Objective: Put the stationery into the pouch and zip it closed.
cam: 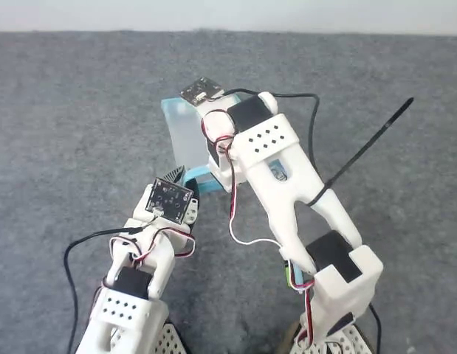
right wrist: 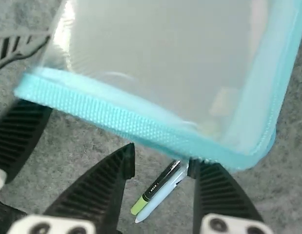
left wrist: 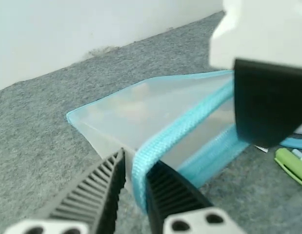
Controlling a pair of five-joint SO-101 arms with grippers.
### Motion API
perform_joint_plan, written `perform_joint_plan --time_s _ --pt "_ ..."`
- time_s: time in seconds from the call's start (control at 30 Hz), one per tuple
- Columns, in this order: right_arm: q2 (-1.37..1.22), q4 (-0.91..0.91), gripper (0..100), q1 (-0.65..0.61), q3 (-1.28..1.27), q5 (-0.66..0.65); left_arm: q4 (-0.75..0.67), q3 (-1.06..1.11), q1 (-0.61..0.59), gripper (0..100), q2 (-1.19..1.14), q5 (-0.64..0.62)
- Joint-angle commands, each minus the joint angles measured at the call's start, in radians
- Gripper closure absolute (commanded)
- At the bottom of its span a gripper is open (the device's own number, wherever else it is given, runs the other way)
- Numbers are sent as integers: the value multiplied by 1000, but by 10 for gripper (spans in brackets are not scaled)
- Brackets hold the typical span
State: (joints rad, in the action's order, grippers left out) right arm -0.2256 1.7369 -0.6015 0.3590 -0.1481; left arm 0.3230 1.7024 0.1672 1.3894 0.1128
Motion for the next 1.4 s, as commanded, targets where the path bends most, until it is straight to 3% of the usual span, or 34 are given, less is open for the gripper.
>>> perform_joint_plan --time_s 0.0,0.37,0.6,0.8,1.07,1.37 --pt "137 36 789 65 68 -32 -32 -12 8 988 -5 9" --pt "303 -21 790 249 -199 -115 -32 -10 5 988 -5 9" --pt "377 -231 790 366 -517 -164 -66 -12 -164 988 -5 9" --pt "375 -389 790 387 -686 -180 -68 -36 -282 988 -3 6" --pt "340 -456 790 389 -654 -245 -68 -36 -307 988 -3 5" --pt "-7 -450 790 398 -408 -410 -64 -31 -267 988 -5 8"
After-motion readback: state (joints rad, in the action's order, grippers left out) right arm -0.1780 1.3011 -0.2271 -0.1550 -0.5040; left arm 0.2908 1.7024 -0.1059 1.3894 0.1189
